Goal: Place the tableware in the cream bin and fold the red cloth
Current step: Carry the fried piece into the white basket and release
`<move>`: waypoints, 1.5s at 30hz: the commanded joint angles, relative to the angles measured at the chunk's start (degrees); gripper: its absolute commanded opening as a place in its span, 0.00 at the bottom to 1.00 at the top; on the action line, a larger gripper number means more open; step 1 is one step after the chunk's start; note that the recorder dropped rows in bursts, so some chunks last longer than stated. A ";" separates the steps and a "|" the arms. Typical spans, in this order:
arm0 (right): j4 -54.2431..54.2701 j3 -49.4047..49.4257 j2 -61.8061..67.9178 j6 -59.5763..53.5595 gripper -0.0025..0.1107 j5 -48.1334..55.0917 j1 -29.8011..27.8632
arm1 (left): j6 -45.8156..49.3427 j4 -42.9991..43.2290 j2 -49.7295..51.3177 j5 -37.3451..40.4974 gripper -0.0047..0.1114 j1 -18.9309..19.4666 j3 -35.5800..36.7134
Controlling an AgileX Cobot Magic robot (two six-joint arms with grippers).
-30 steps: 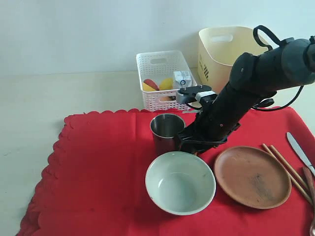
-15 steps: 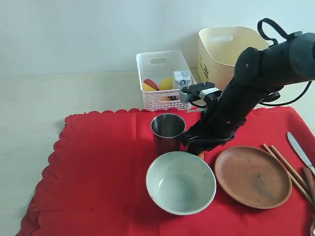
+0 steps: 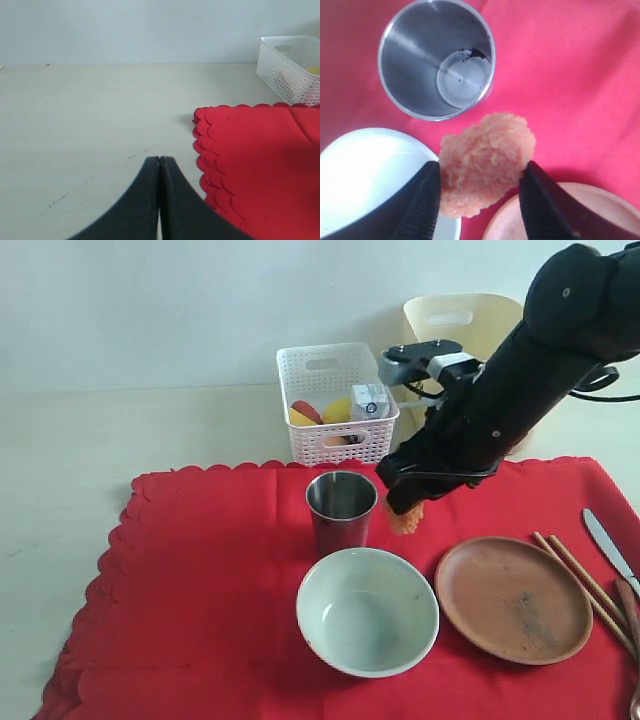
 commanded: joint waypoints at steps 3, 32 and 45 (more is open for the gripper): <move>-0.74 0.03 -6.07 1.38 0.02 1.74 -0.18 | 0.03 -0.25 -0.30 -0.68 0.04 0.08 0.14; -1.99 -20.30 0.65 3.14 0.02 -6.76 -0.18 | 0.03 -0.25 -0.30 -0.68 0.04 0.08 0.14; -3.16 -42.99 23.56 0.76 0.02 -7.03 -0.18 | 0.03 -0.25 -0.30 -0.68 0.04 0.08 0.14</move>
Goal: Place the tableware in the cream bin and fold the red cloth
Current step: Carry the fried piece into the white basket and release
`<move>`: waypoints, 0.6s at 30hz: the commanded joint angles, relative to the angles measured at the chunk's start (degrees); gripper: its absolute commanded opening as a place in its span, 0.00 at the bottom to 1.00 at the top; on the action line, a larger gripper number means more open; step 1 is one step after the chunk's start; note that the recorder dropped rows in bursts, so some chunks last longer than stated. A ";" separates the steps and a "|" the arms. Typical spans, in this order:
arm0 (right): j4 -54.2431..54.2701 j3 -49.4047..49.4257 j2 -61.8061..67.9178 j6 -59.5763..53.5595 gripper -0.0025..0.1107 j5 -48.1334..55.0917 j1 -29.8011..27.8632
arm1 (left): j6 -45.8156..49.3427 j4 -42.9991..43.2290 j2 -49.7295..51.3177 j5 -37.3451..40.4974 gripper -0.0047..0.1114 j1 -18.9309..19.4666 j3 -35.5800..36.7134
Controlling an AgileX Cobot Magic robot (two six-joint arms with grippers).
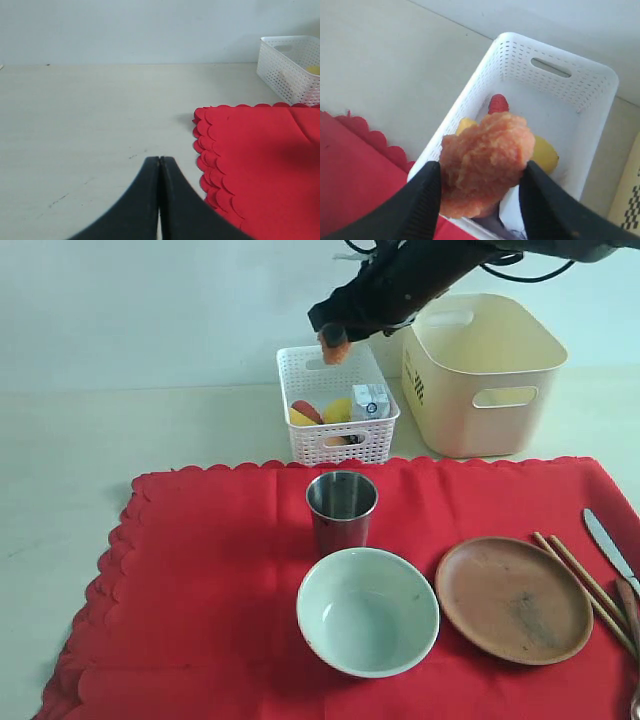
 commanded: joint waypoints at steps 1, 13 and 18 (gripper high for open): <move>-0.49 -5.37 4.84 -0.85 0.02 -1.05 -0.18 | 0.03 -0.25 -0.30 -0.68 0.04 0.08 0.14; -0.49 -20.26 18.05 -2.13 0.02 -0.93 -0.18 | 0.03 -0.25 -0.30 -0.68 0.04 0.08 0.14; -1.17 -24.79 22.35 -2.13 0.02 -1.17 -0.18 | 0.03 -0.25 -0.30 -0.68 0.04 0.08 0.14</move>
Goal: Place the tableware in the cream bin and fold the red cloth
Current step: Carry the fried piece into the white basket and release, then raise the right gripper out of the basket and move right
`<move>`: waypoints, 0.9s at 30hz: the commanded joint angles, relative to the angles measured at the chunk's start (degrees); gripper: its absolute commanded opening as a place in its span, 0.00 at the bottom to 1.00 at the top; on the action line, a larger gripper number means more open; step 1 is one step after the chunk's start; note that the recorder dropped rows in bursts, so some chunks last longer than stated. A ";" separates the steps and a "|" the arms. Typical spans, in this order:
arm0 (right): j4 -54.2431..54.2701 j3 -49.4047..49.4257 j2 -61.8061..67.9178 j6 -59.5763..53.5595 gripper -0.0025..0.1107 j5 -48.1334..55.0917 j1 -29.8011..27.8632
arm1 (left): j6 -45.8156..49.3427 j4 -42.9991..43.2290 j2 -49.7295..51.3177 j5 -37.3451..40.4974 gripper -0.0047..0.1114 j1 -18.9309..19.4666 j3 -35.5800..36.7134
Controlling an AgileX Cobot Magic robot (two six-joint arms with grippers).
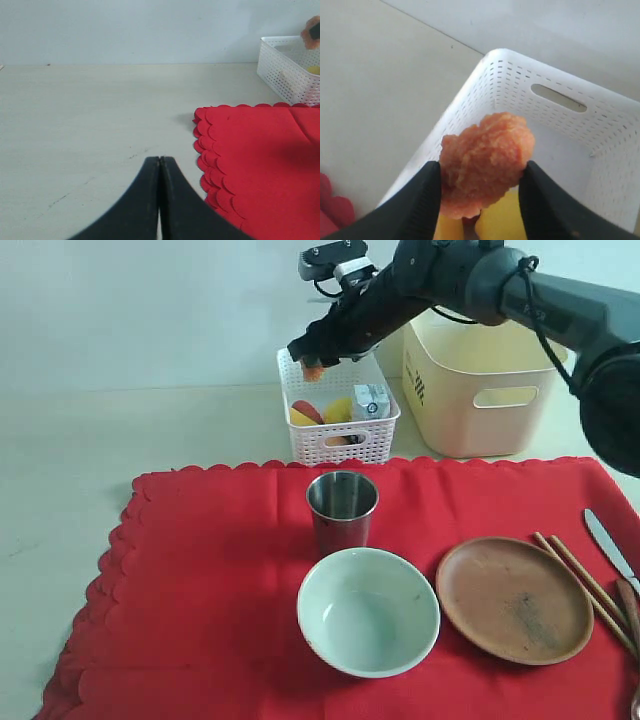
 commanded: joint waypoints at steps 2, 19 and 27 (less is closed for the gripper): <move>-2.55 -4.28 4.16 -0.47 0.02 -1.06 -0.18 | 0.03 -0.25 -0.30 -0.68 0.04 0.08 0.14; -6.65 -4.75 4.16 1.05 0.62 1.05 -0.18 | 0.03 -0.25 -0.30 -0.68 0.04 0.08 0.14; -6.65 -4.75 -0.77 1.45 0.62 9.24 -0.18 | 0.03 -0.25 -0.30 -0.68 0.04 0.08 0.14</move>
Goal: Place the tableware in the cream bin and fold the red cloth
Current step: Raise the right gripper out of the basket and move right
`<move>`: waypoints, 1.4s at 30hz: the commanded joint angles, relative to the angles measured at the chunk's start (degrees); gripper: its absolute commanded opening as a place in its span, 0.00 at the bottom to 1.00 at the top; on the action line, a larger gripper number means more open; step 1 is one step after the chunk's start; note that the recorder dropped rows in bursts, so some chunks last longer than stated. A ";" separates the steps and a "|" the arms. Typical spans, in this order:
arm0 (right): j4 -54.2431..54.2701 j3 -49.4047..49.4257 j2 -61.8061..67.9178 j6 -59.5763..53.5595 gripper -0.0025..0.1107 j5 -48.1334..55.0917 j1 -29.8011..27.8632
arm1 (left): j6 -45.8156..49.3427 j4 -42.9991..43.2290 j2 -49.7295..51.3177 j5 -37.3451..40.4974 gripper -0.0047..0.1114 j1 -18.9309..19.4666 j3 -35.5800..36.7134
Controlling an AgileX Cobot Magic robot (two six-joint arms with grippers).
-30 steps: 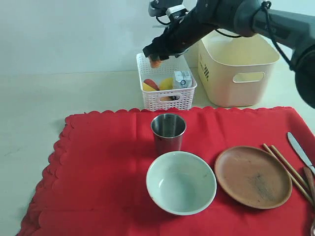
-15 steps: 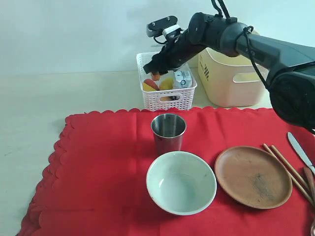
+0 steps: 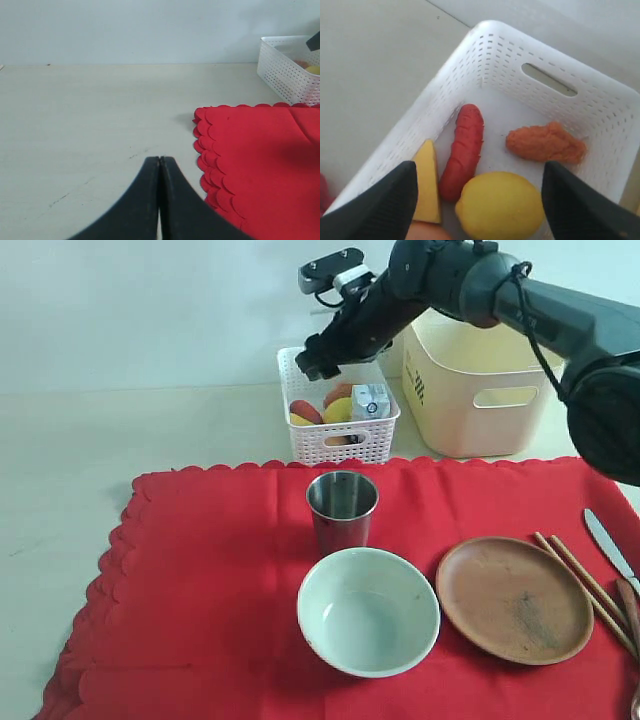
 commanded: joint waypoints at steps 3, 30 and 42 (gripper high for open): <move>-0.52 -0.45 -5.38 0.88 0.62 7.96 -0.18 | 0.03 -0.25 -0.30 -0.68 0.04 0.08 0.14; -8.41 22.79 -34.19 10.73 0.59 23.46 -0.18 | 0.03 -0.25 -0.30 -0.68 0.04 0.08 0.14; -13.96 45.73 -49.59 14.85 0.59 15.48 -0.18 | 0.03 -0.25 -0.30 -0.68 0.04 0.08 0.14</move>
